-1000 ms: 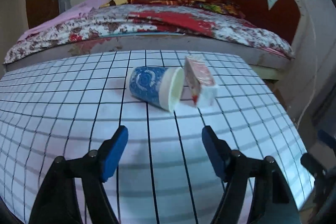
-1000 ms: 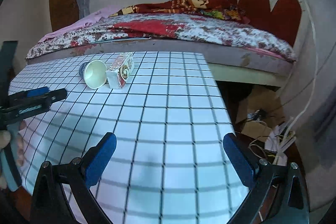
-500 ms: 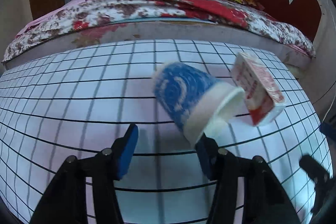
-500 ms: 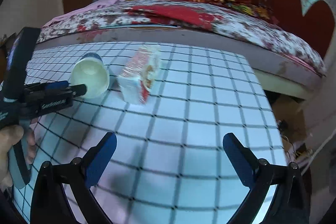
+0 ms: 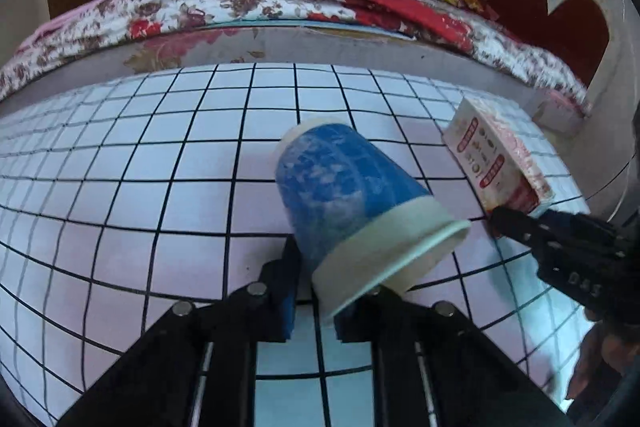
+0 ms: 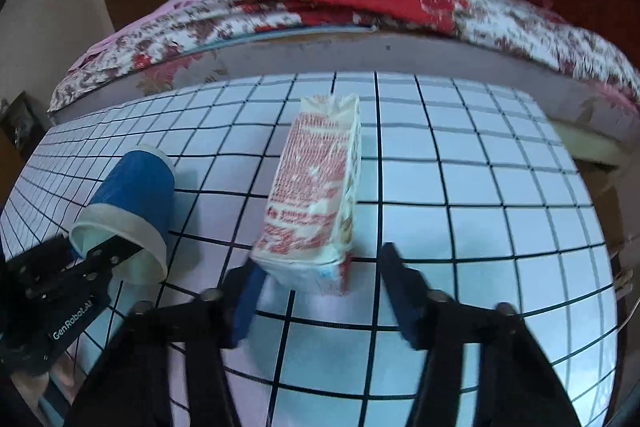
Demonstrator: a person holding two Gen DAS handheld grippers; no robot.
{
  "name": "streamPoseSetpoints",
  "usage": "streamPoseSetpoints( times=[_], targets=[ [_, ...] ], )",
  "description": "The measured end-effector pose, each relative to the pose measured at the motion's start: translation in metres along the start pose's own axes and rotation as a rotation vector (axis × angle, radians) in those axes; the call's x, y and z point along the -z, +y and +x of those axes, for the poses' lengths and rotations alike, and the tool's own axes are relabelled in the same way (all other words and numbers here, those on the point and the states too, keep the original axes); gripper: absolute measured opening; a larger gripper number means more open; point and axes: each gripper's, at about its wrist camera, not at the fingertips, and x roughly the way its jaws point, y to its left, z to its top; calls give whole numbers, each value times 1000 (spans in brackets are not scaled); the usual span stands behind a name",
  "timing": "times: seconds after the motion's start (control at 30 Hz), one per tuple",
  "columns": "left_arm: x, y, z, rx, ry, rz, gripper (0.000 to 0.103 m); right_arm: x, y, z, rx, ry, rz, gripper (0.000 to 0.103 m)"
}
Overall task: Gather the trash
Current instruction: 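Grasp the blue-and-white paper cup with the left tool while the right tool grasps the milk carton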
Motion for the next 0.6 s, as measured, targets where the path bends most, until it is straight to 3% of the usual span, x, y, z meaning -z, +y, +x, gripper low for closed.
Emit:
streamPoseSetpoints(
  times=[0.33, 0.6],
  targets=[
    [27, 8, -59, -2, -90, 39, 4, 31, 13, -55, -18, -111, -86, 35],
    [76, -2, -133, 5, -148, 82, 4, 89, 26, -134, -16, -220, -104, 35]
  ],
)
